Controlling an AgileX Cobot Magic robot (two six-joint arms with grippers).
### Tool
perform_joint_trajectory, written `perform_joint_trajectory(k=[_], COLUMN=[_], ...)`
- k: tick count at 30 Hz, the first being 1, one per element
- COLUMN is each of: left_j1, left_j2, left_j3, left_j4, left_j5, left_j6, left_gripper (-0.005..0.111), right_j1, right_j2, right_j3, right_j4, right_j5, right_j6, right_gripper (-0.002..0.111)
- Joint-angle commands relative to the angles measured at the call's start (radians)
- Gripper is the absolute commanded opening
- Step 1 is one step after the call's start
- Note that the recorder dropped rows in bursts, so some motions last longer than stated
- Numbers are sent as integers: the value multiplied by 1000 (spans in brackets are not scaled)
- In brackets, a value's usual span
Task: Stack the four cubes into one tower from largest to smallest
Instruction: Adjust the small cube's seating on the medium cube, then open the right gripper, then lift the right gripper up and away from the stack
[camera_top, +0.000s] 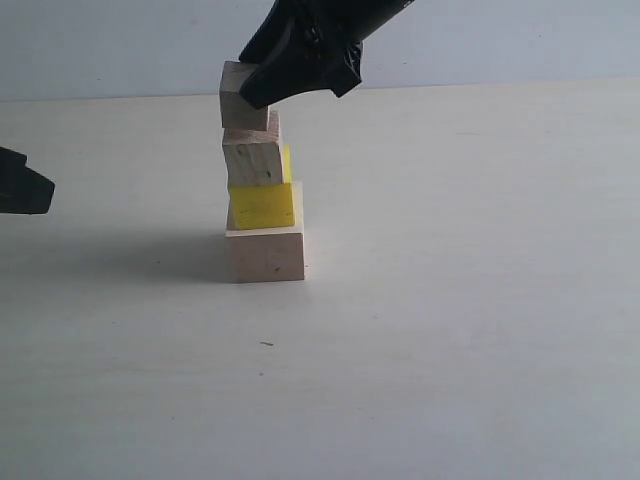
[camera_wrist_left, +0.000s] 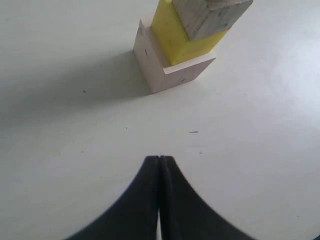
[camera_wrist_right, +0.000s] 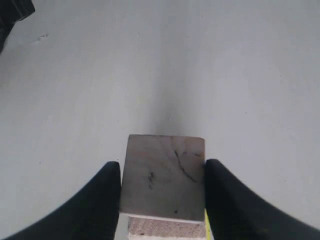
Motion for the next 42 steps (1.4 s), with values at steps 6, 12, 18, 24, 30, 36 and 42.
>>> perform_joint_trajectory(k=[6,12,18,24,30,36,42], left_j1=[2,2,2,2,2,2,2], left_j2=[3,3,3,3,3,3,3], left_j3=[3,3,3,3,3,3,3], left_j4=[4,4,4,4,4,4,3], left_j5=[-10,-10,-10,-10,-10,-10,-10], left_j6=[0,0,0,0,0,0,0], left_gripper=[0,0,0,0,0,0,0], right_j1=[-1,-1,-1,-1,-1,-8,-9], right_j2=[-2,-2,-2,-2,-15,-83,-111], right_j3=[3,3,3,3,3,1,1], right_j4=[16,11,7,9,11,-21,-285], right_j5=[-2,-2,-2,-2,-2,-2,-2], right_j6=[-3,-3,-3,-3,7,92,305], right_gripper=[43,47,58,61,61,59,25])
